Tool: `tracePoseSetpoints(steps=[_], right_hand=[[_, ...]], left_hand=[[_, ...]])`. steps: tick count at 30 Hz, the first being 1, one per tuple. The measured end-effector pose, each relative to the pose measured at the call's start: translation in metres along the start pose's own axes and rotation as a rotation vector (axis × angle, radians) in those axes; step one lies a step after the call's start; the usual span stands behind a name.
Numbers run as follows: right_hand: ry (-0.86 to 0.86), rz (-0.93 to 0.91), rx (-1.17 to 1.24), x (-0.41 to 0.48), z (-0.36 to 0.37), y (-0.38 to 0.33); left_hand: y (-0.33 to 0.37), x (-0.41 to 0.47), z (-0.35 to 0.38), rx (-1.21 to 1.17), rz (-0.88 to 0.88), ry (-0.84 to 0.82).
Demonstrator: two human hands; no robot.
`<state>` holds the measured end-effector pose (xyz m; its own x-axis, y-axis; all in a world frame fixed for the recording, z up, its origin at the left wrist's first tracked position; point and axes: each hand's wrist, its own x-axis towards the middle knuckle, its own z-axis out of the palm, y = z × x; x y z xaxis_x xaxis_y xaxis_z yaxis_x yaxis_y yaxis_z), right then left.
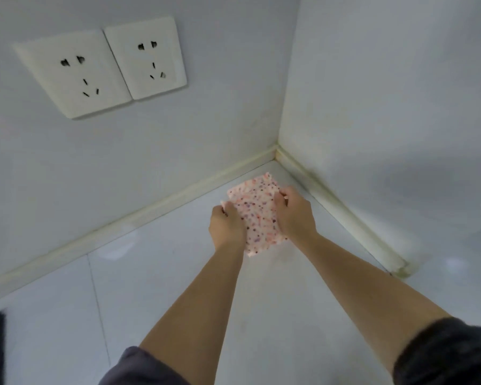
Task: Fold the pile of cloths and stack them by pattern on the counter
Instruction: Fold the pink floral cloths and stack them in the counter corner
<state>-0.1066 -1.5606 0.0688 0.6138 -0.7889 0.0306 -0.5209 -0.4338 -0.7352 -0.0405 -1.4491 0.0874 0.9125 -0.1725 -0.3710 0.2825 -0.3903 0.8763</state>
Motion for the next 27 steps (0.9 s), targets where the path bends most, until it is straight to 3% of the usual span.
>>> tracePoseSetpoints(steps=[7,15,17,19,21,24,27], right_hand=[[0.016,-0.146,-0.191,0.076,0.019,0.019],[-0.013,-0.127,-0.544,0.092,0.038,0.024],[0.069,-0.195,-0.497,0.091,0.031,0.025],[0.149,-0.410,-0.433,0.089,0.027,0.030],[0.009,-0.586,-0.442,0.083,0.028,0.035],[-0.385,-0.608,-0.552,0.071,0.032,0.042],[-0.452,-0.580,-0.669,0.076,0.033,0.047]], left_hand=[[0.012,0.057,0.049,0.070,-0.007,0.041],[0.008,0.081,0.055,0.262,-0.037,0.070],[0.008,0.072,0.050,0.439,0.130,0.122],[-0.005,0.064,0.045,0.690,0.472,0.176],[-0.021,0.058,0.043,0.947,0.642,0.035],[-0.039,0.056,0.045,1.160,0.563,-0.105],[-0.044,0.062,0.049,1.270,0.531,-0.154]])
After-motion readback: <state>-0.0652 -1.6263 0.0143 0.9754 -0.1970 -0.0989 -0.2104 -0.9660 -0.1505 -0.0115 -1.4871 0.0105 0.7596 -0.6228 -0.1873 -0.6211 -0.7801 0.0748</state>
